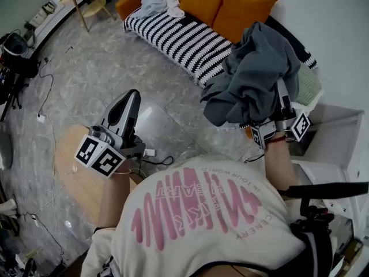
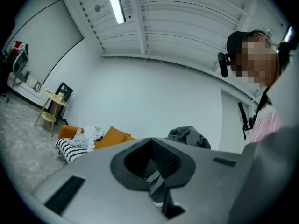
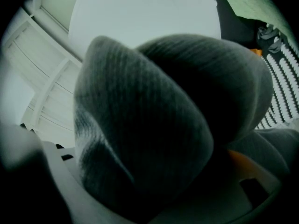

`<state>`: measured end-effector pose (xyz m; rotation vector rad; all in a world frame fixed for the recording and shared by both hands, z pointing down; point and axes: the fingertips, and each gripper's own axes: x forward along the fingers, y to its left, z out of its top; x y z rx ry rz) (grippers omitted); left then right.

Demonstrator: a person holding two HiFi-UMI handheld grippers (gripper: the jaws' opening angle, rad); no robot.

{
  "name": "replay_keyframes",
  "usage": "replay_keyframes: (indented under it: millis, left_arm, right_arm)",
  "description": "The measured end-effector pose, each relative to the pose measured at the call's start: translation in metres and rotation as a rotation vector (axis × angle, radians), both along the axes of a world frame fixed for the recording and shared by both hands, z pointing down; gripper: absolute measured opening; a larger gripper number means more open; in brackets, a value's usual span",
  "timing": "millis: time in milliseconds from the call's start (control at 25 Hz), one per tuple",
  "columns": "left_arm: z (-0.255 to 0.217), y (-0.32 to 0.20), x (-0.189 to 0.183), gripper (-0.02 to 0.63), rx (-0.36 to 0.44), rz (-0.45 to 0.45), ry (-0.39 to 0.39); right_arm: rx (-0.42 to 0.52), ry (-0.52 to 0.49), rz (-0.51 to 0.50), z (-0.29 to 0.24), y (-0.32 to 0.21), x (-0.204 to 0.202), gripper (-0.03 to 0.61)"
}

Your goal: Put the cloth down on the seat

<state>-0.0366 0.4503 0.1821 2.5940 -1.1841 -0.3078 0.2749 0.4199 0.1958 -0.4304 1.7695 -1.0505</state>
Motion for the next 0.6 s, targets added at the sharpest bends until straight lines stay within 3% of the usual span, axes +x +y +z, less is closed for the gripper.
replay_keyframes:
  millis: [600]
  left_arm:
    - [0.01,-0.035,-0.011,0.009,0.017,-0.053,0.003]
  right_arm:
    - [-0.012,0.024,-0.059,0.011,-0.053,-0.019,0.278]
